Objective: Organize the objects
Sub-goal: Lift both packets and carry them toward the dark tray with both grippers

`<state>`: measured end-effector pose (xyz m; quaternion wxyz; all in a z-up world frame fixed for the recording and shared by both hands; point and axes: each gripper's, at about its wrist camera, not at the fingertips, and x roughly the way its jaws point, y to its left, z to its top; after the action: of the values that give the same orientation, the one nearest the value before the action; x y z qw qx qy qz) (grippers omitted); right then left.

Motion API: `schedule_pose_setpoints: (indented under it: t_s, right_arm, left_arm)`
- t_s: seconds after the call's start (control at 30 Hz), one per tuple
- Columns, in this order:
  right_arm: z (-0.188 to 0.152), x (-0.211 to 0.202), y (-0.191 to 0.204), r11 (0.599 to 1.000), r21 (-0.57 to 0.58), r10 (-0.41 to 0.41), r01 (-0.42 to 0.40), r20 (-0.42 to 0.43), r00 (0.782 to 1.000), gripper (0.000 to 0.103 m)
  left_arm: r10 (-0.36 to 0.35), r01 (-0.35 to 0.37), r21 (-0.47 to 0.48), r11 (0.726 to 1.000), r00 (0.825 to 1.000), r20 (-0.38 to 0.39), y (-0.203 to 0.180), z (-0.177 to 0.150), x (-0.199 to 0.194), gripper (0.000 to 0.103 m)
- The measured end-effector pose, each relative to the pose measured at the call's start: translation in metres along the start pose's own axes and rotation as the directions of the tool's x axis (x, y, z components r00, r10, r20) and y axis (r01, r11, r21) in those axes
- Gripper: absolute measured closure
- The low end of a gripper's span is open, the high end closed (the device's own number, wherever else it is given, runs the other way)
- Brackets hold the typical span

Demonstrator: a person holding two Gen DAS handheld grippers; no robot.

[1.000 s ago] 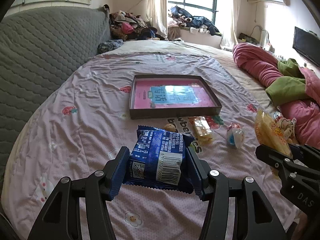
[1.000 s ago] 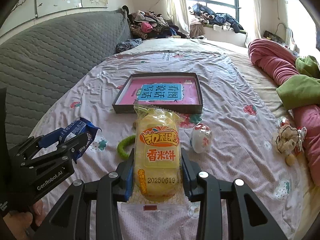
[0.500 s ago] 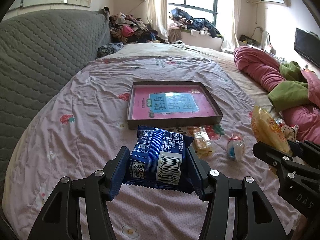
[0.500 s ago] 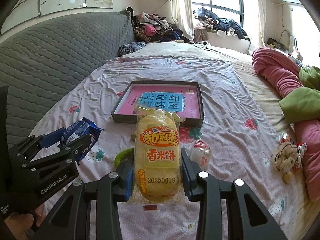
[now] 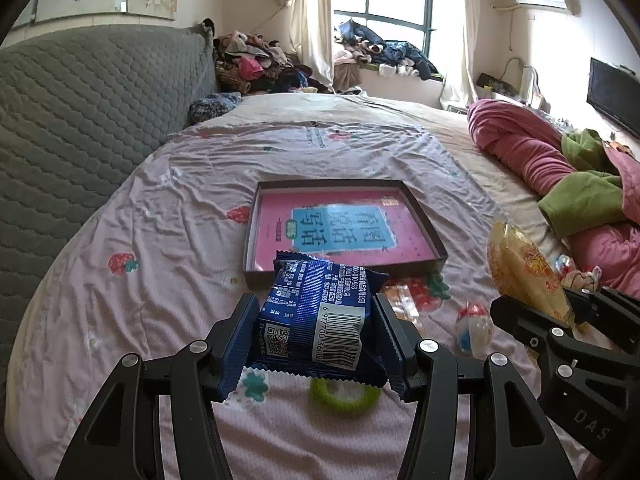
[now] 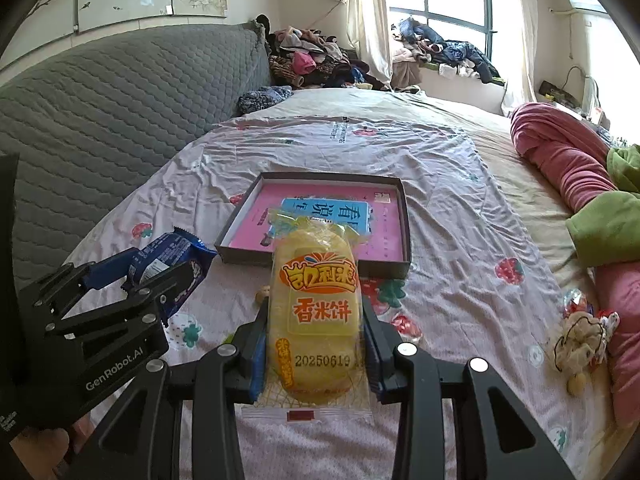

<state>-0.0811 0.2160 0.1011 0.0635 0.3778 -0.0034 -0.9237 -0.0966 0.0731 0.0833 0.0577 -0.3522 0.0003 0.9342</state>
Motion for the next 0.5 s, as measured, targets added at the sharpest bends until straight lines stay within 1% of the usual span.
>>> schedule_pose_setpoints:
  t_s: [0.5]
  right_arm:
    - [0.033,0.029,-0.004,1.000,-0.002,0.016,-0.015,0.021,1.000,0.064]
  left_arm:
    - [0.002,-0.002,0.007,1.000,1.000,0.004,-0.008,0.033,0.038,0.044]
